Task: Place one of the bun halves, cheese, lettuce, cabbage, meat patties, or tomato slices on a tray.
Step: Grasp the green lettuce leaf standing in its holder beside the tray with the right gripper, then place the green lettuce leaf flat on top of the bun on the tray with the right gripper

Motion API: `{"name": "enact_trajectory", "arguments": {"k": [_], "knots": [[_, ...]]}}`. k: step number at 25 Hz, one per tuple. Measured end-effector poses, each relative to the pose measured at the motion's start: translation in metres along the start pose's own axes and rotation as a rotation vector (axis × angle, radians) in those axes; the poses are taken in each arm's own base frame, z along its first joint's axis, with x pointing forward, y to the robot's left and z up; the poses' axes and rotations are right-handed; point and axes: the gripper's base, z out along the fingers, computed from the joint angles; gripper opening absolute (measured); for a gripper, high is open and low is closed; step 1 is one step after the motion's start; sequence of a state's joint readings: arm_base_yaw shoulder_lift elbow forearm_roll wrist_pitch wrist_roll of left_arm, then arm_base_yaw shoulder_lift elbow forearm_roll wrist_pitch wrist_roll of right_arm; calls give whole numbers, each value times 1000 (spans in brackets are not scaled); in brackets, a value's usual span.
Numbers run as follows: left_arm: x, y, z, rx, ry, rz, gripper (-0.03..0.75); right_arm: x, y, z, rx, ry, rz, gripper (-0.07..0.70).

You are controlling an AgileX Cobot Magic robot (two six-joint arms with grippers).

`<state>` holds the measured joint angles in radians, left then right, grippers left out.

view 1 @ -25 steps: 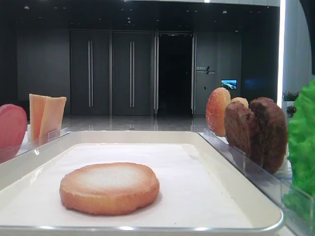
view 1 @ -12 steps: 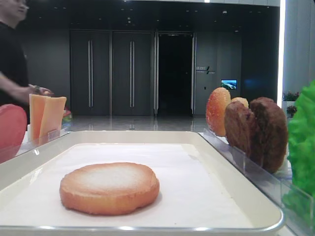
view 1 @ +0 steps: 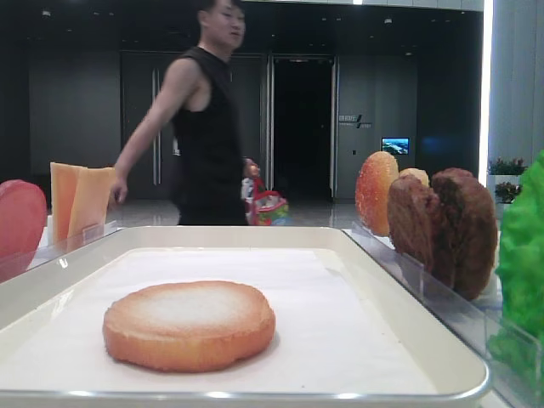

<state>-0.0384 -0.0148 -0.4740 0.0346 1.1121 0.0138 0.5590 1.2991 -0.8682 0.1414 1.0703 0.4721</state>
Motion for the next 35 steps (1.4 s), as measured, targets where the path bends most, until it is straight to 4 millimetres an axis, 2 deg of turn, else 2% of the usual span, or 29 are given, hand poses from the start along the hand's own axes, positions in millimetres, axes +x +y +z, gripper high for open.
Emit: {"name": "enact_trajectory", "arguments": {"k": [9,17,22,29,35], "knots": [[0,0,0,0,0,0,517,6,-1,-8,-2,15,21,28],[0,0,0,0,0,0,517,6,8,-51,-84,-50,23,28],[0,0,0,0,0,0,517,8,21,-68,-161,-94,-5,28],[0,0,0,0,0,0,517,11,57,-68,-332,-190,-83,28],[0,0,0,0,0,0,517,1,84,-43,-379,-178,-109,28]]}}
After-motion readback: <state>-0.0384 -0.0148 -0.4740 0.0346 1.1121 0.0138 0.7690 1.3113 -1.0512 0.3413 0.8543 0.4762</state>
